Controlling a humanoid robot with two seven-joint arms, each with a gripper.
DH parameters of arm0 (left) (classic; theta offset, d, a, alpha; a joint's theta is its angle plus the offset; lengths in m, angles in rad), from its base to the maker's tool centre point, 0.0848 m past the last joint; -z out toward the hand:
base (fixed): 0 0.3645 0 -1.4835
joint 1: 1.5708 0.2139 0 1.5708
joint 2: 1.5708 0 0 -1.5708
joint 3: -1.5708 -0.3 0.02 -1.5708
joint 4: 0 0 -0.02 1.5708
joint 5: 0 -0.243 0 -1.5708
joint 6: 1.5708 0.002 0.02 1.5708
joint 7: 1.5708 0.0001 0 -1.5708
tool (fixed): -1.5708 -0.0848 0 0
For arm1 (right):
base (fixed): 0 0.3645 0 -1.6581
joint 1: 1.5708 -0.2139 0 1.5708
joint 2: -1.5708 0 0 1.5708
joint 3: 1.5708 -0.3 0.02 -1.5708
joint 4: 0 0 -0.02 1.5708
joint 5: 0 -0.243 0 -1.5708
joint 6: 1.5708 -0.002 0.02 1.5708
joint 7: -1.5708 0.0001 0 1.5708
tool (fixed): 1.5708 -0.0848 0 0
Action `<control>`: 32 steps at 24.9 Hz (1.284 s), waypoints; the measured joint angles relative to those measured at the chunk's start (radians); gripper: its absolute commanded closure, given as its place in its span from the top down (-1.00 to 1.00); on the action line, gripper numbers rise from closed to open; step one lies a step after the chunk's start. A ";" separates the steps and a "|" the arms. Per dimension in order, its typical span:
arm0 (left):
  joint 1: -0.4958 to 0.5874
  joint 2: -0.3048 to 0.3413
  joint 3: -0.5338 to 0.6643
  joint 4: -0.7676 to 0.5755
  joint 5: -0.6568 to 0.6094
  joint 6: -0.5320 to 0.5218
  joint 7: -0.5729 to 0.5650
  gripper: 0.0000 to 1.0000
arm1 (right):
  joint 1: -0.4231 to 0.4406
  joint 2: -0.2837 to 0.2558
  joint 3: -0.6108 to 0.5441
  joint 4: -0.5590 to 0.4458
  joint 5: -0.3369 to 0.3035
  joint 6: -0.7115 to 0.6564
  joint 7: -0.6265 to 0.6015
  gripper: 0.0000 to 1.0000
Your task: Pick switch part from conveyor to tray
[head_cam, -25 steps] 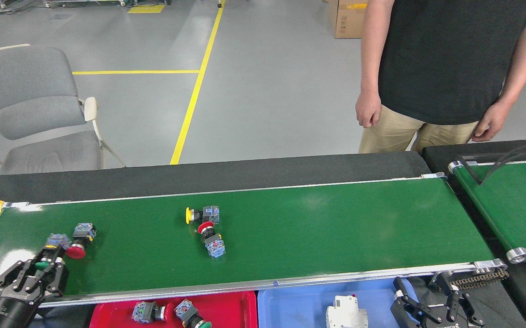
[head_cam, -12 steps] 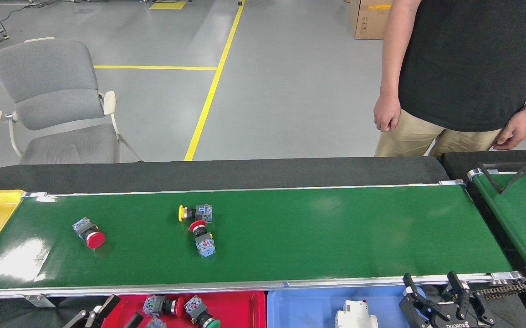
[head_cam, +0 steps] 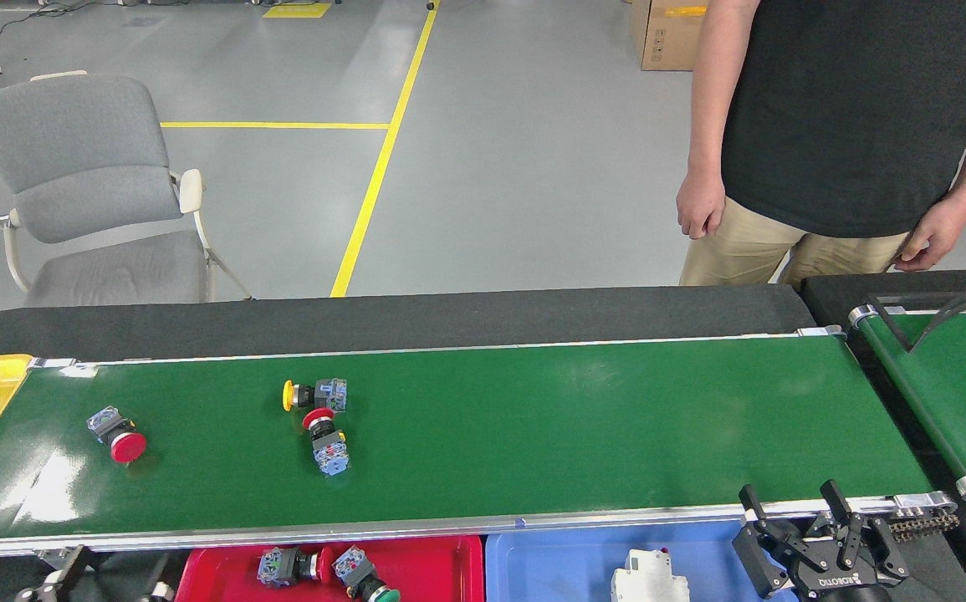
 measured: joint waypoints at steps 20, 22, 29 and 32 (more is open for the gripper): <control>-0.423 0.234 0.003 0.597 0.000 0.068 -0.077 1.00 | -0.045 0.000 0.002 0.002 0.000 -0.028 0.050 1.00; -0.460 0.251 0.002 0.658 0.000 0.073 -0.078 1.00 | -0.046 0.000 0.003 0.005 0.000 -0.031 0.050 1.00; -0.650 0.314 -0.058 0.936 0.000 0.181 -0.083 0.22 | -0.050 0.000 0.009 0.010 0.000 -0.066 0.052 1.00; -0.664 0.316 -0.098 0.970 0.001 0.219 -0.075 -0.39 | -0.050 0.000 0.011 0.011 0.000 -0.075 0.052 1.00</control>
